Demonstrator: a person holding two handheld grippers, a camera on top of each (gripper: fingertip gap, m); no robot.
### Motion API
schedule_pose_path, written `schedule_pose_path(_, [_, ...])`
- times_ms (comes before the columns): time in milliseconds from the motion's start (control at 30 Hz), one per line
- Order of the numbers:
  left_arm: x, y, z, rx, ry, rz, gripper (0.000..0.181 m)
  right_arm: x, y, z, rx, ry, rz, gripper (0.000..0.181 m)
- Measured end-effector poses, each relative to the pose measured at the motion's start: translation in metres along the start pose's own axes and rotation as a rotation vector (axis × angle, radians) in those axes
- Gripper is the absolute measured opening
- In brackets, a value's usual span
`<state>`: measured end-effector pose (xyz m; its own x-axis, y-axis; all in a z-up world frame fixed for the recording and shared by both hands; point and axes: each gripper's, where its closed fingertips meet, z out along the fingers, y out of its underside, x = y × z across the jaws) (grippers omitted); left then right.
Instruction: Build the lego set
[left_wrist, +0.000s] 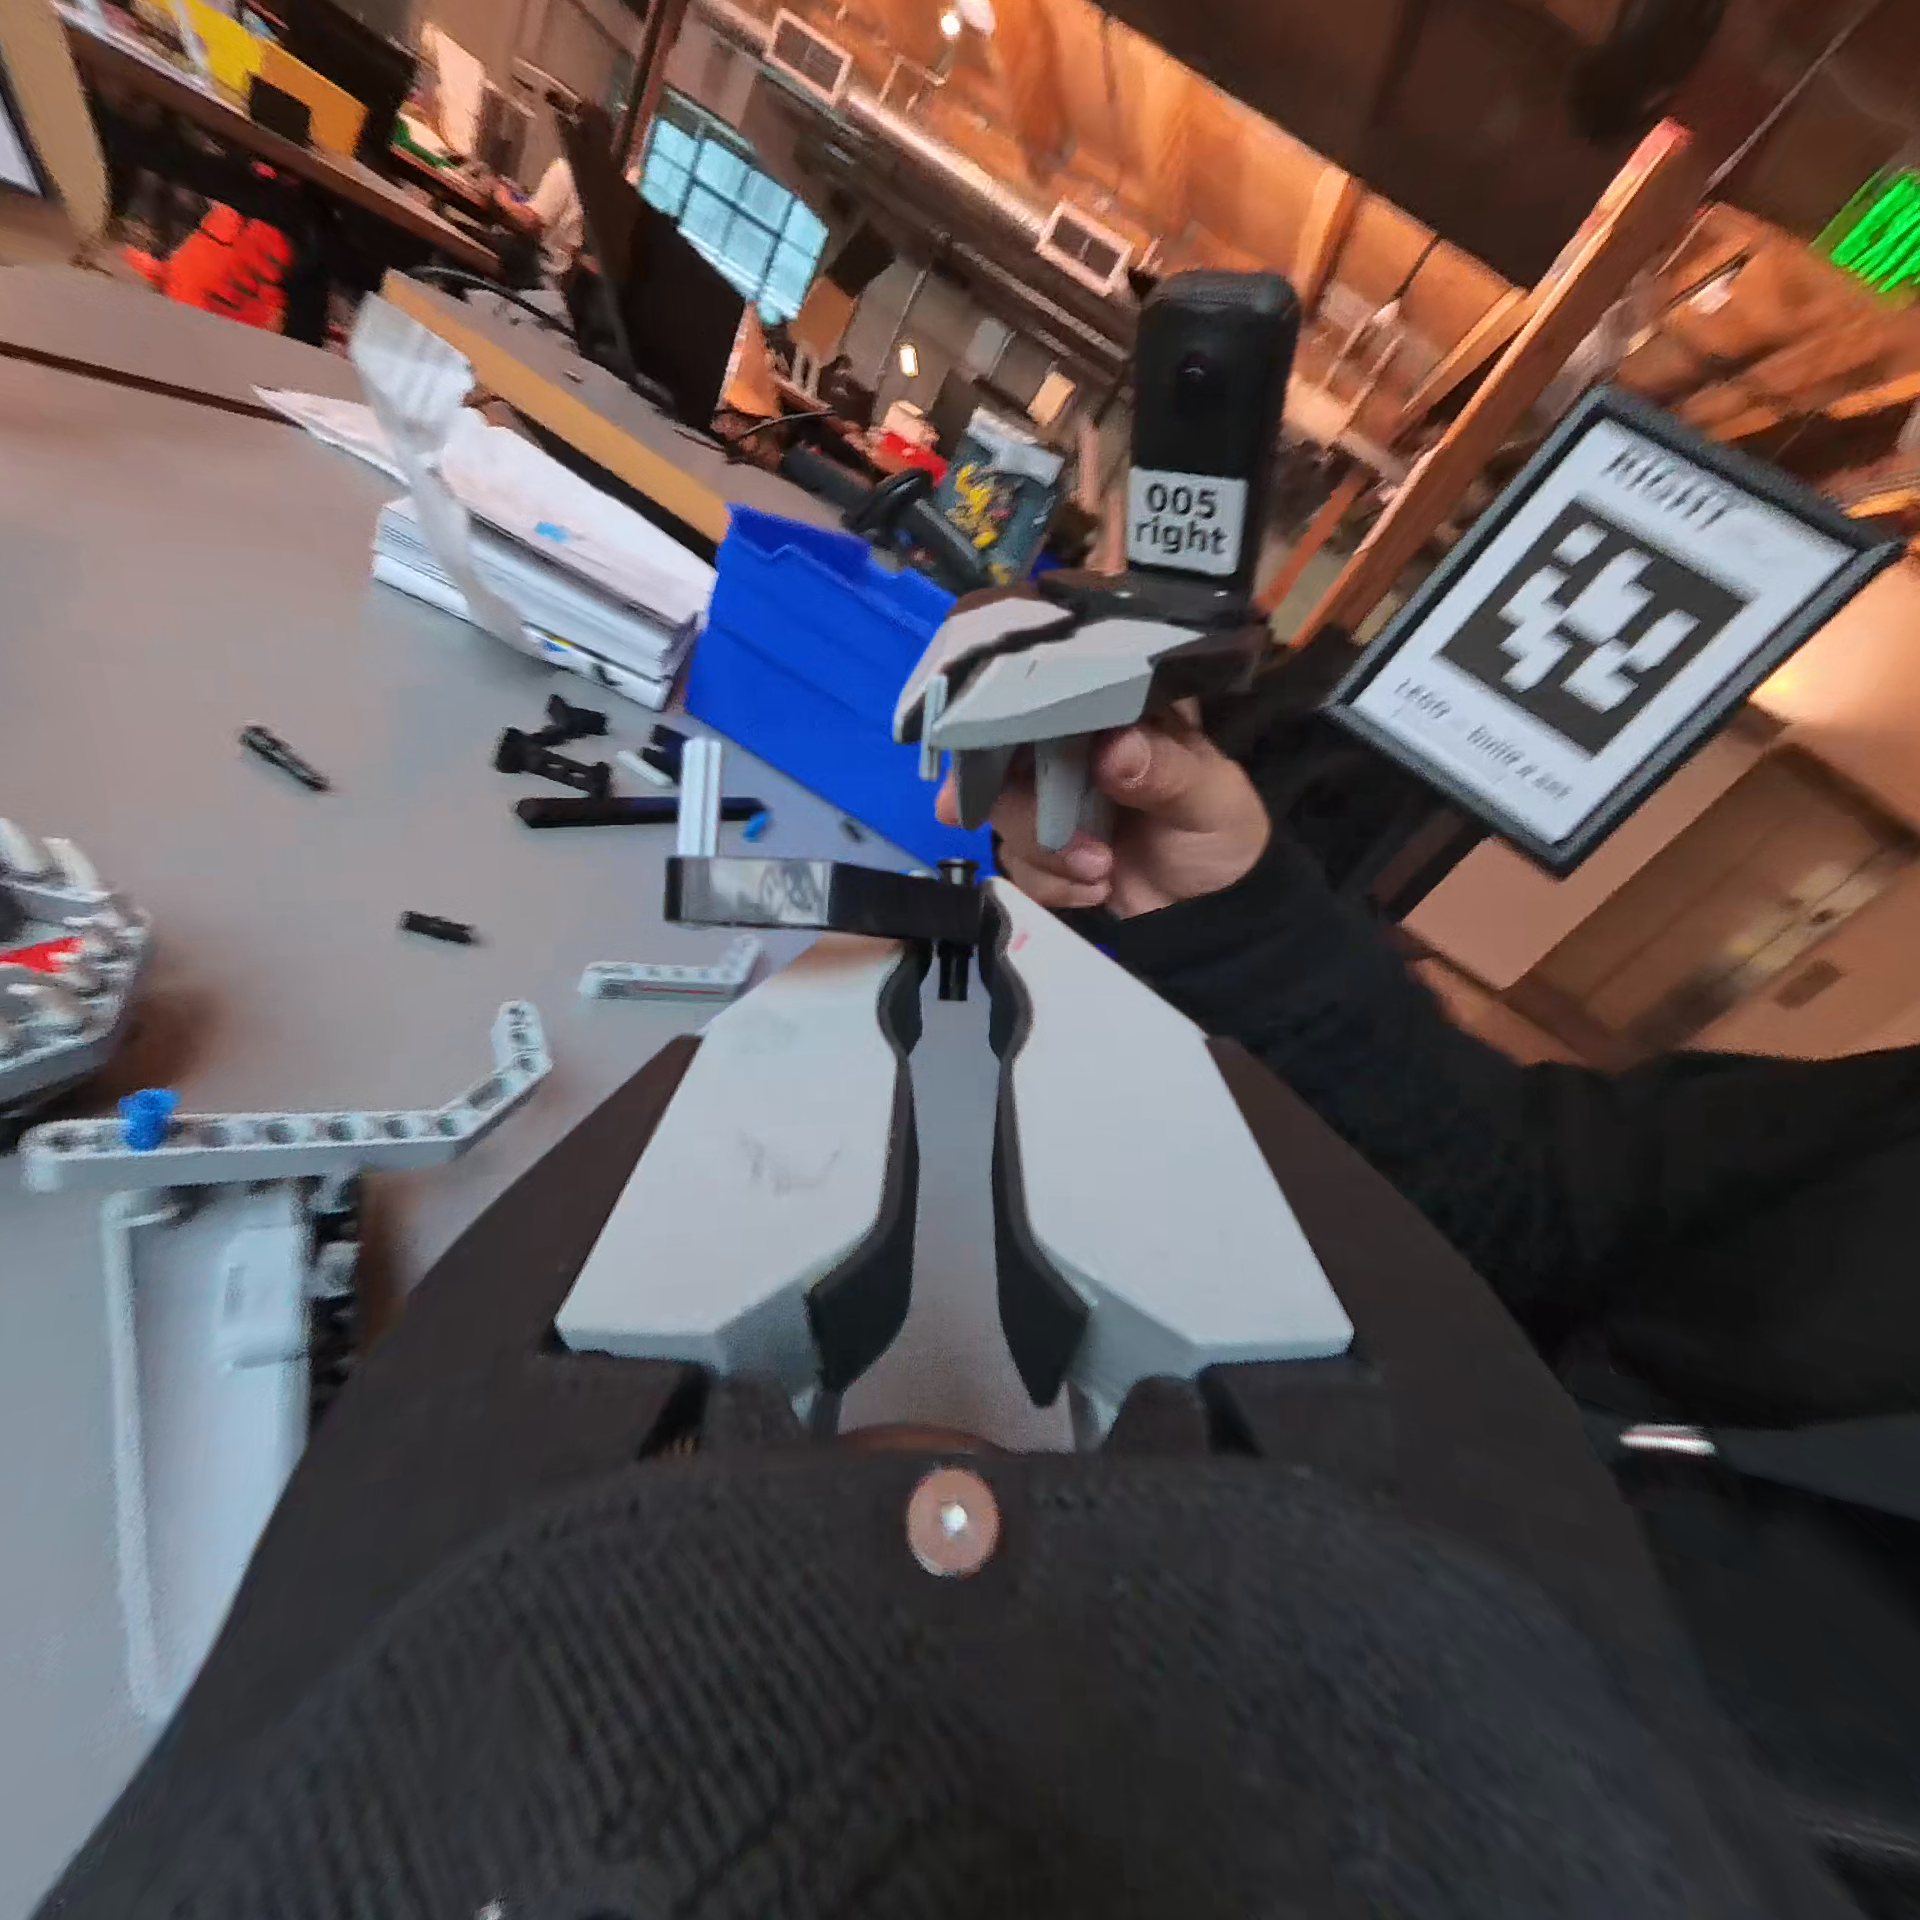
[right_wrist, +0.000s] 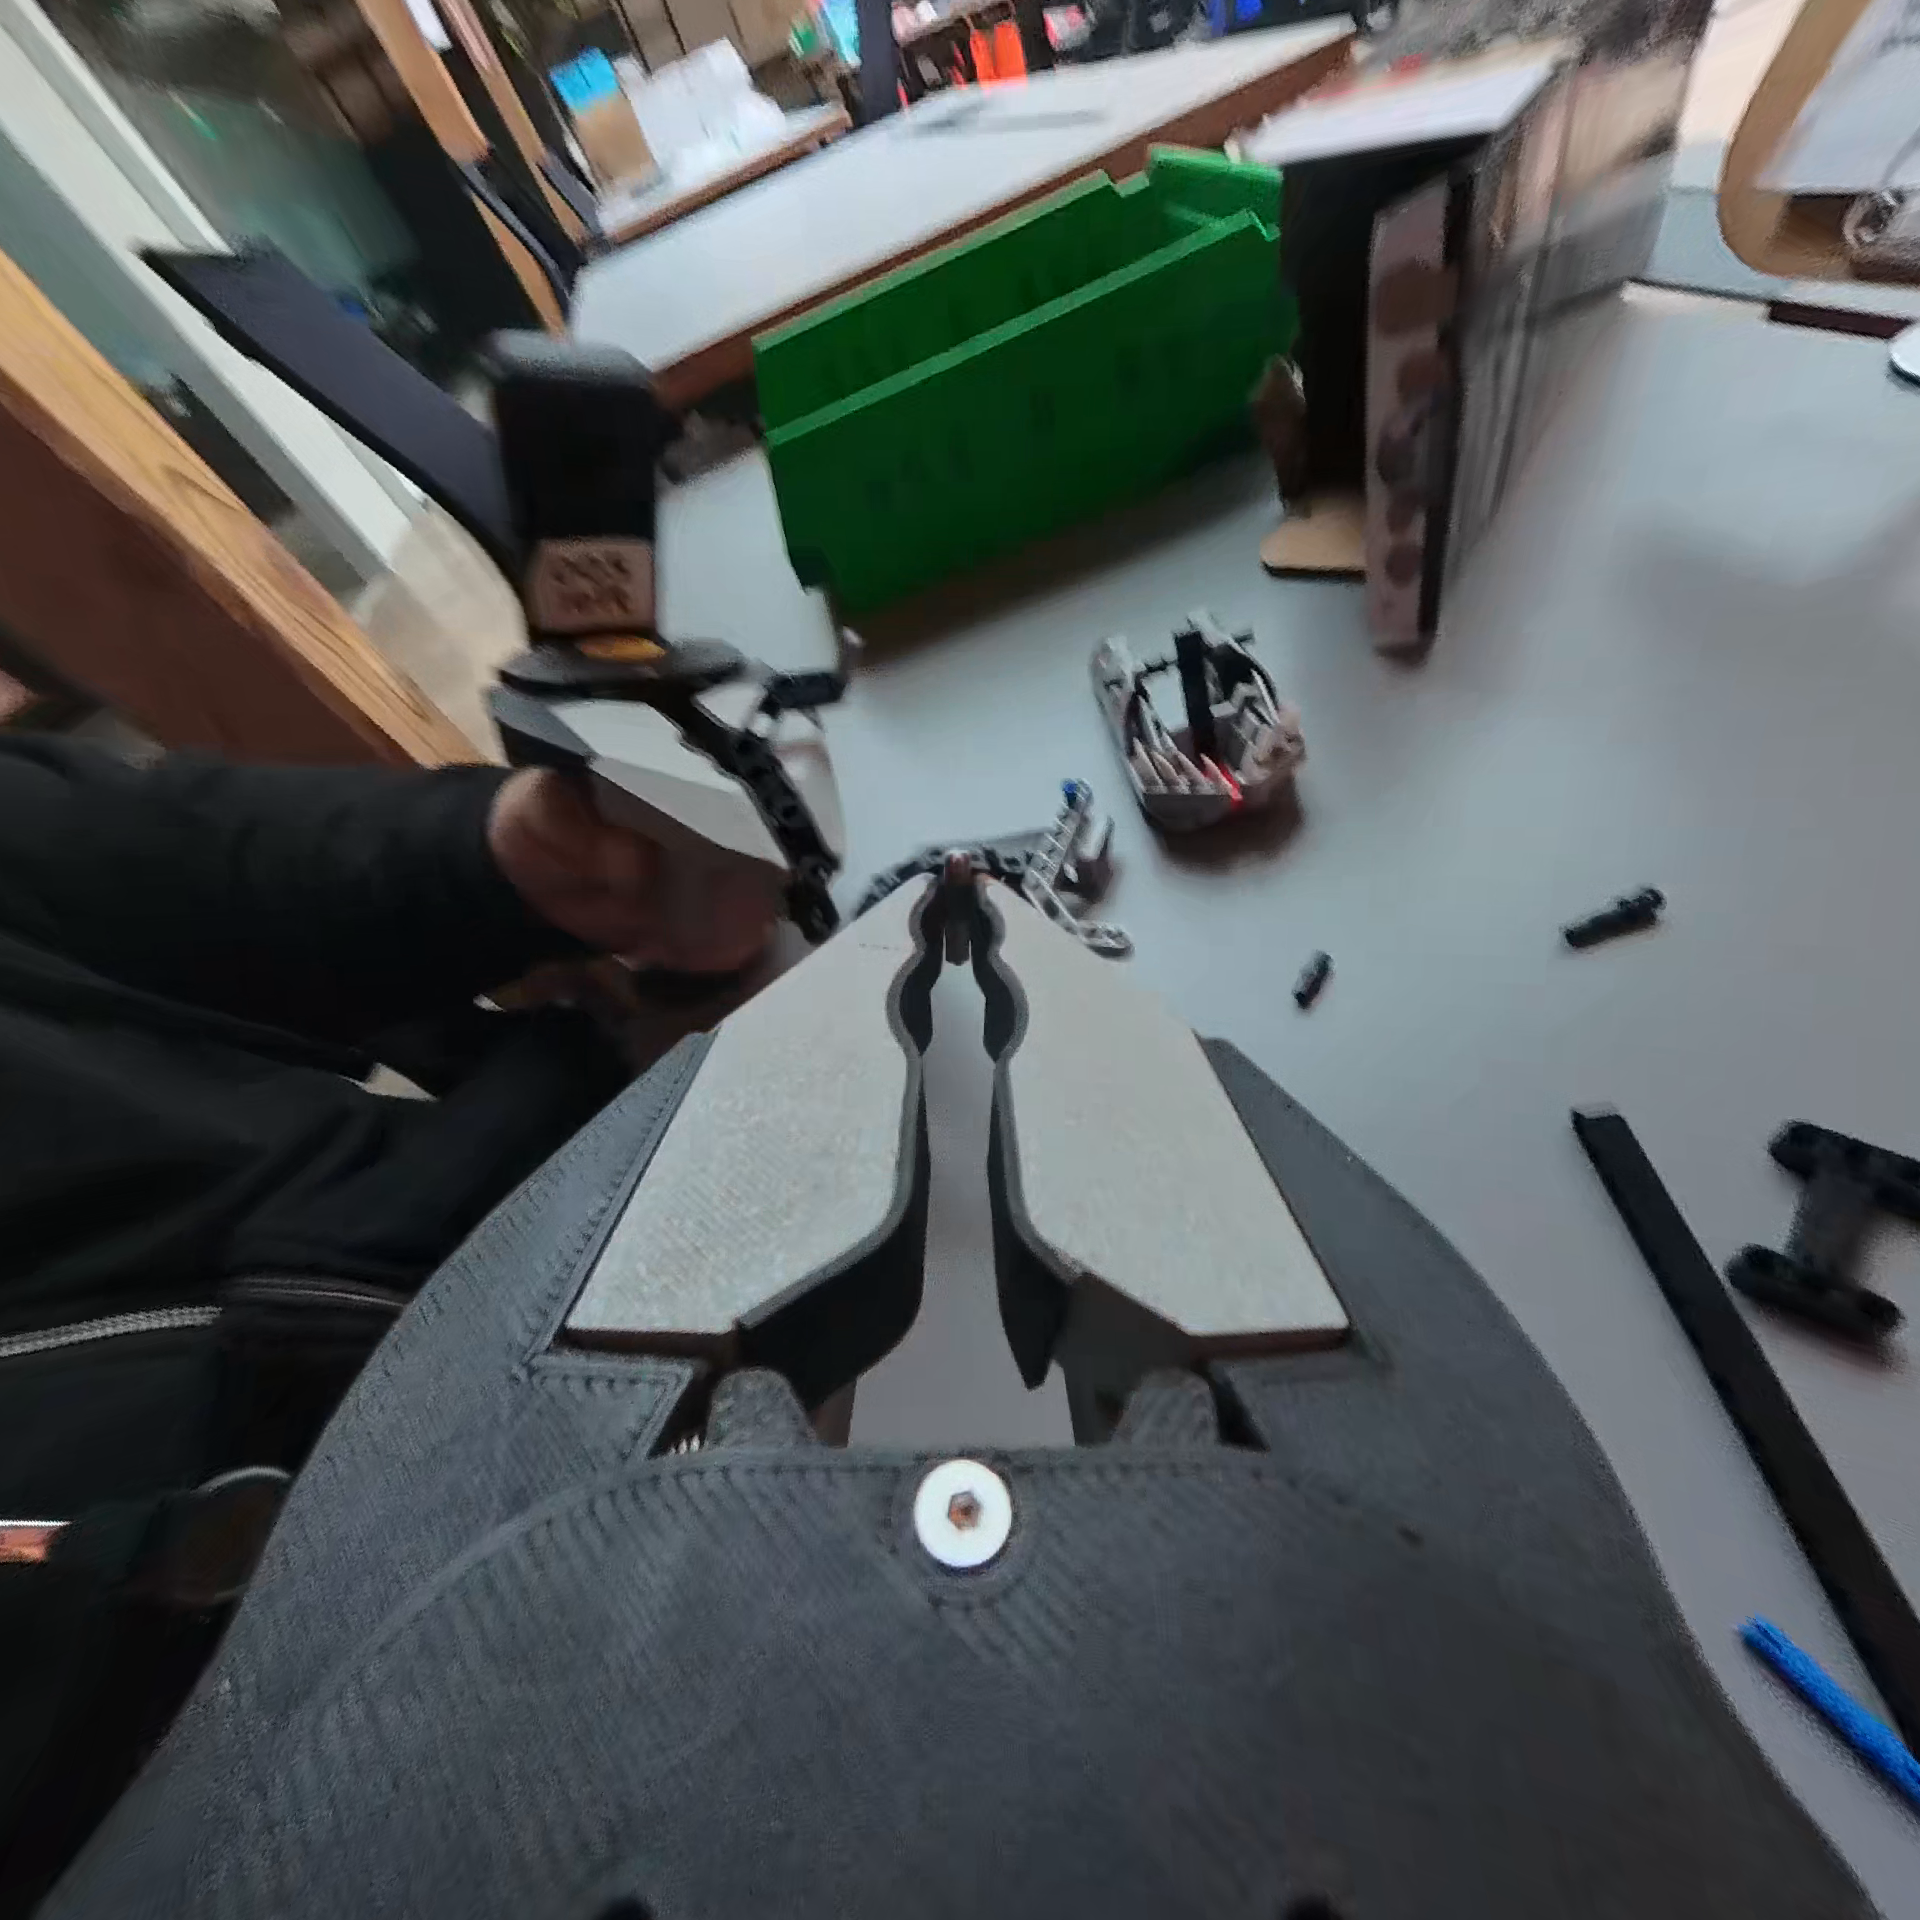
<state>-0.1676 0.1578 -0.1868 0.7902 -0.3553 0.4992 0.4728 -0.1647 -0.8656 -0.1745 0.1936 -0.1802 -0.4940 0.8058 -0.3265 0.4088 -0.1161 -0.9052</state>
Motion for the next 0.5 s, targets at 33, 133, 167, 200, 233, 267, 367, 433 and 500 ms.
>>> schedule_pose_path(33, [-0.004, 0.001, -0.001, -0.007, -0.033, 0.047, 0.005, 0.007, 0.008, 0.001, -0.035, 0.028, -0.009, 0.001])
schedule_pose_path(133, [-0.009, -0.002, -0.005, -0.019, -0.067, 0.115, 0.005, 0.037, 0.033, 0.001, -0.163, 0.158, -0.024, 0.002])
schedule_pose_path(167, [-0.011, -0.003, -0.006, -0.015, -0.073, 0.120, 0.005, 0.044, 0.039, 0.002, -0.183, 0.189, -0.022, 0.002])
schedule_pose_path(200, [-0.011, -0.004, -0.007, -0.010, -0.071, 0.114, 0.005, 0.049, 0.044, 0.004, -0.199, 0.207, -0.015, 0.002])
schedule_pose_path(233, [-0.012, -0.005, -0.008, -0.004, -0.069, 0.102, 0.005, 0.056, 0.050, 0.006, -0.219, 0.232, -0.011, 0.005])
schedule_pose_path(267, [-0.014, -0.007, -0.009, 0.004, -0.069, 0.090, 0.005, 0.065, 0.057, 0.007, -0.247, 0.277, -0.006, 0.007])
schedule_pose_path(367, [-0.017, -0.008, -0.010, 0.017, -0.077, 0.069, 0.005, 0.090, 0.072, 0.006, -0.293, 0.390, 0.027, 0.012])
schedule_pose_path(433, [-0.017, -0.007, -0.010, 0.011, -0.081, 0.067, 0.005, 0.097, 0.075, 0.007, -0.283, 0.410, 0.066, 0.011])
schedule_pose_path(500, [-0.017, -0.007, -0.009, 0.004, -0.078, 0.068, 0.005, 0.099, 0.085, 0.007, -0.334, 0.400, 0.117, 0.008])
